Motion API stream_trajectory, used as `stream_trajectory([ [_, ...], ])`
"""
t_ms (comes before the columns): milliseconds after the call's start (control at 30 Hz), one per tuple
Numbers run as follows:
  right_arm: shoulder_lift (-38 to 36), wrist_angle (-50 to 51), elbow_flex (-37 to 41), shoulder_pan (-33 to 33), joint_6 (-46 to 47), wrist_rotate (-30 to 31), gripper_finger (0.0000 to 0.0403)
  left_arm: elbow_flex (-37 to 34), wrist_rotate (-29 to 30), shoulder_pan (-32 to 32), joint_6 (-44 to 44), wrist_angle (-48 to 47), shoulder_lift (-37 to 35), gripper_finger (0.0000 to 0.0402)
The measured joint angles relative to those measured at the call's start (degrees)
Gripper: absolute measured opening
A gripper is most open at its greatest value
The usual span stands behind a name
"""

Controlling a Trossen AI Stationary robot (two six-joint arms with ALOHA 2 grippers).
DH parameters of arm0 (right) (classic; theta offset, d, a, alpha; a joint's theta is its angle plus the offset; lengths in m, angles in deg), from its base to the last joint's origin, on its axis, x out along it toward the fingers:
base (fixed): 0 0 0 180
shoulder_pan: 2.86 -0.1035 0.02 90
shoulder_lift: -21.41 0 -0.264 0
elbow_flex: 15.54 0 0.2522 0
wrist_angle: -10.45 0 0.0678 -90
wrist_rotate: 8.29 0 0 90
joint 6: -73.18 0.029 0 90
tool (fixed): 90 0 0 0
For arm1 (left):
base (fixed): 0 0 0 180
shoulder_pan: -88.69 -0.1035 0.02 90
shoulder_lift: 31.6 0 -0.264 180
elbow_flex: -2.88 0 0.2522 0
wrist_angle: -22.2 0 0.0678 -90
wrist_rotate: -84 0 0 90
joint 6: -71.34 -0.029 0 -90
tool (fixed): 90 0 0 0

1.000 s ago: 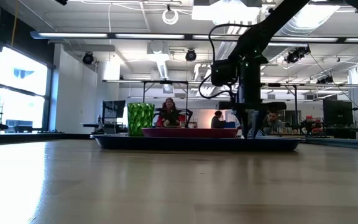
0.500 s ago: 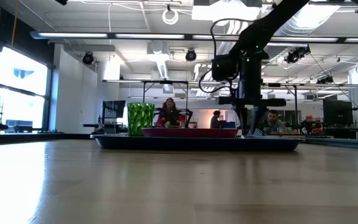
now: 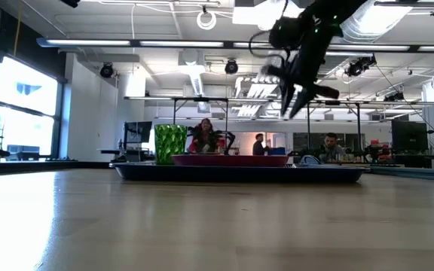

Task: Pick and place plate/cup/fork/spoon on tray
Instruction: Return to Home Position

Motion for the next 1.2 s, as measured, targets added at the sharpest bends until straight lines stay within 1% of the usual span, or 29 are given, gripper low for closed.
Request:
stream_trajectory([
  [100, -3.7, -4.0, 0.0, -0.6, -3.0, 0.7, 0.0087, -4.5, 0.0, 0.0, 2.1, 2.3, -3.1, 0.0099],
  [200, -7.1, -7.9, 0.0, -1.2, -6.8, 0.7, 0.0087, -10.5, -0.1, 0.0, 2.0, 7.5, -6.7, 0.0099],
  [267, -8.9, -10.5, 0.0, -1.6, -9.1, 0.4, 0.0087, -14.5, -0.7, 0.0, 0.3, 12.2, -9.0, 0.0099],
  [400, -11.6, -16.1, 0.0, -2.6, -12.3, -1.0, 0.0087, -22.4, -4.3, 0.0, -4.1, 22.9, -13.3, 0.0099],
  [533, -13.1, -21.6, 0.0, -4.1, -14.8, -0.9, 0.0087, -29.6, -6.5, 0.0, -7.3, 32.0, -17.3, 0.0099],
  [600, -13.2, -24.4, 0.0, -5.4, -15.2, -0.9, 0.0087, -32.8, -7.9, 0.0, -8.6, 36.1, -19.2, 0.0099],
  [767, -13.1, -30.8, 0.0, -9.5, -13.8, -0.9, 0.0087, -40.4, -15.2, 0.0, -13.3, 47.2, -24.0, 0.0099],
  [900, -13.0, -36.8, 0.0, -13.4, -13.6, -0.8, 0.0087, -46.1, -18.9, 0.0, -17.1, 54.0, -27.9, 0.0099],
  [1067, -13.0, -42.4, 0.0, -17.3, -12.1, -0.7, 0.0087, -51.9, -23.0, 0.0, -19.8, 58.8, -33.7, 0.0099],
  [1200, -13.0, -45.4, 0.0, -20.3, -11.0, 0.3, 0.0087, -55.7, -25.2, 0.0, -21.5, 59.2, -38.8, 0.0099],
])
